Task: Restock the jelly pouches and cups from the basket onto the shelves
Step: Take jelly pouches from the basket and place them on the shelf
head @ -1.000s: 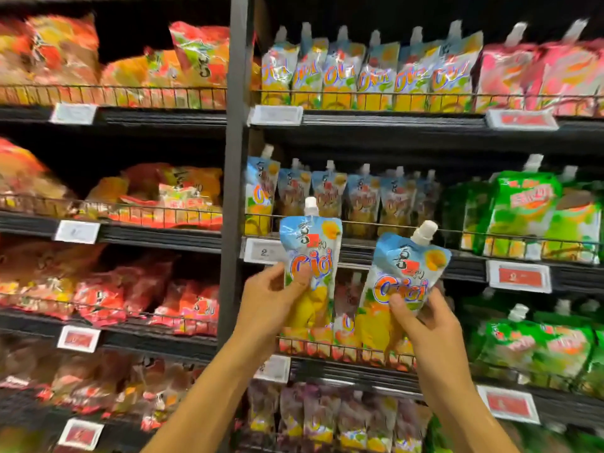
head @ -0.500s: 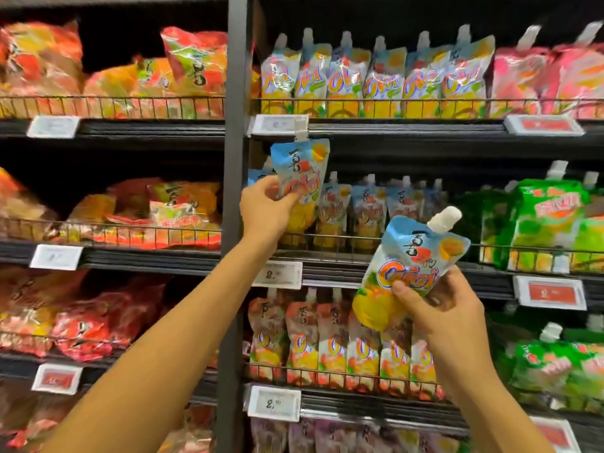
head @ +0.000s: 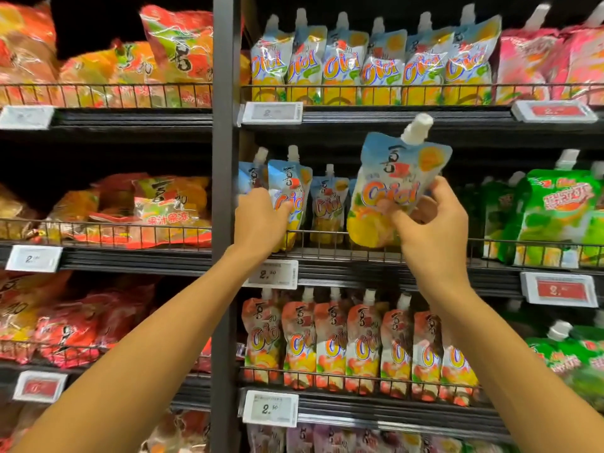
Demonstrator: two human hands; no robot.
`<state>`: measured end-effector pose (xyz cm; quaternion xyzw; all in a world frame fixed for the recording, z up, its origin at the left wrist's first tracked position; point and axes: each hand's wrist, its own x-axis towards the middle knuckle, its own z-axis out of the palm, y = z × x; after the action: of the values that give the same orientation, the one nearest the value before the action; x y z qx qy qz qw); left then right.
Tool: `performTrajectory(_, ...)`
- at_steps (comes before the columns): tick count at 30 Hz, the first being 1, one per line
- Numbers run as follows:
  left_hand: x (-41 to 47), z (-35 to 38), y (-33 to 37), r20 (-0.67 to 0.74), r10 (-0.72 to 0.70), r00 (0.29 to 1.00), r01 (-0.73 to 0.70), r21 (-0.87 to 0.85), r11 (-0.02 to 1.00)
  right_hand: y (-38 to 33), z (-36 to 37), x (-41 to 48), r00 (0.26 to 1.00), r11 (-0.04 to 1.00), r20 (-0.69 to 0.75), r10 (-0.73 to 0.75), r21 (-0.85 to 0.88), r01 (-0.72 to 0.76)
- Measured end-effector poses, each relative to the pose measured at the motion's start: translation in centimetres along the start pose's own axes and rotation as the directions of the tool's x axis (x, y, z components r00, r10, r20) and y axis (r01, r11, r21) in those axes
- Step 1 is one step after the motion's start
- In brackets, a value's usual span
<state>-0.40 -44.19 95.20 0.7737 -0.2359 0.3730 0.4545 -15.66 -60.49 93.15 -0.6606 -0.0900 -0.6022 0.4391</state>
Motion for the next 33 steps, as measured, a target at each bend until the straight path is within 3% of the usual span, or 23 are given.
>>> performTrajectory(5,-0.4,-0.3,0.3,0.005,-0.004,1.0,0.004,0.046,0.999,1.1,2.4,3.2,0.999,0.984,0.045,0.0,-0.178,0.008)
performTrajectory(12,-1.7,-1.2,1.4,-0.065,0.154,0.986,-0.129,0.293,0.947,1.5,5.4,5.6,0.968,0.965,0.188,0.165,-0.234,-0.119)
performTrajectory(16,-2.4,-1.3,1.8,-0.087,0.153,0.984,-0.113,0.357,0.927,1.1,6.7,5.3,0.969,0.963,0.203,0.142,-0.253,-0.088)
performTrajectory(19,-2.9,-1.6,1.5,-0.094,0.132,0.987,-0.091,0.355,0.93,1.3,7.4,4.9,0.946,0.947,0.249,0.209,-0.293,-0.132)
performTrajectory(25,-4.2,-1.6,0.2,-0.005,0.239,0.971,-0.216,0.412,0.885,2.2,7.9,4.5,0.881,0.871,0.31,0.359,-0.45,-0.196)
performTrajectory(29,-5.5,-1.2,-0.6,-0.001,0.228,0.974,-0.211,0.379,0.901,2.2,8.4,4.8,0.863,0.827,0.329,0.383,-0.538,-0.162)
performTrajectory(33,-6.4,-1.1,-1.2,-0.02,0.219,0.975,-0.202,0.314,0.928,2.4,8.0,4.7,0.853,0.83,0.322,0.411,-0.518,-0.205)
